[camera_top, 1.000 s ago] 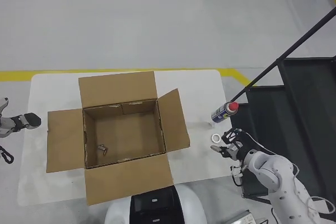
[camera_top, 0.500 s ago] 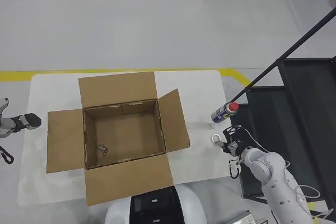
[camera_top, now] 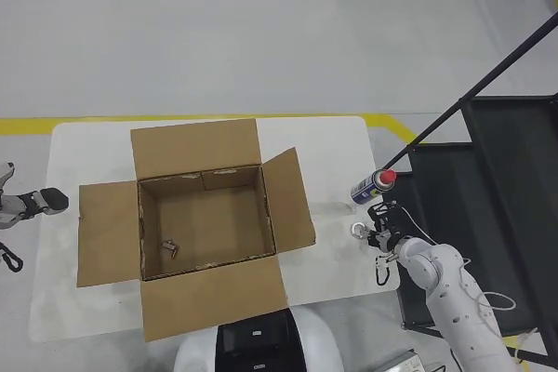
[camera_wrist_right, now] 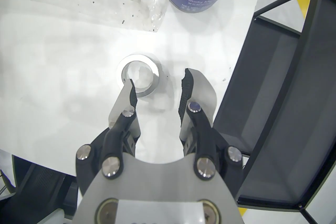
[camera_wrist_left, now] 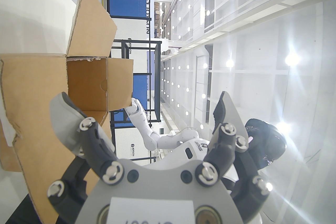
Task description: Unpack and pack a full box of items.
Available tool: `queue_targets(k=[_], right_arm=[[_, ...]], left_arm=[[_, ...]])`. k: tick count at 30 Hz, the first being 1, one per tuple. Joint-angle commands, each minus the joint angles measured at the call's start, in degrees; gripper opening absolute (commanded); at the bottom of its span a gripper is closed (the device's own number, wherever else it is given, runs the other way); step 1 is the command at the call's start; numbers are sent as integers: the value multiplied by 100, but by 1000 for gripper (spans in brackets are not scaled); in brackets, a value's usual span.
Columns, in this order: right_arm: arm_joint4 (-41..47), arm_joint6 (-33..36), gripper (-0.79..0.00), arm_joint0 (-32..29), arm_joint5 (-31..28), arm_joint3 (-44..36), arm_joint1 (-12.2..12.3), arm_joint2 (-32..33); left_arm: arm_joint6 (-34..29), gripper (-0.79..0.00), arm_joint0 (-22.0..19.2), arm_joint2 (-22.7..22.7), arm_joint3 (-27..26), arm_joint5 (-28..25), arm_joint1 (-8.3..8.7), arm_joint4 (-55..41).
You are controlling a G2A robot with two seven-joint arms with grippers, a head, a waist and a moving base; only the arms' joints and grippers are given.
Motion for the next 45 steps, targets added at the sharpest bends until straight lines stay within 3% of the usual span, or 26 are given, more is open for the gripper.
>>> queue_targets(k=[1, 16, 21, 25, 26, 31, 39, 45], right_arm=[[18, -23, -403, 16, 13, 49, -3, -26], [192, -71, -483, 428, 43, 520, -36, -256], [173, -65, -582, 522, 48, 647, -40, -326], [140, -133, -785, 500, 52, 611, -35, -338], [119, -151, -785, 472, 57, 566, -30, -327], [-70, -279, -785, 130, 2, -23, 17, -190], [-618, -615, -785, -1017, -318, -1874, 138, 321], [-338, -915, -785, -1558, -410, -3126, 175, 891]], left_arm=[[0, 0, 0, 0, 0, 0, 0, 0], [0, 0, 0, 0, 0, 0, 0, 0], [0, 0, 0, 0, 0, 0, 0, 0], [0, 0, 0, 0, 0, 0, 0, 0], [0, 0, 0, 0, 0, 0, 0, 0], [0, 0, 0, 0, 0, 0, 0, 0], [0, 0, 0, 0, 0, 0, 0, 0], [0, 0, 0, 0, 0, 0, 0, 0]])
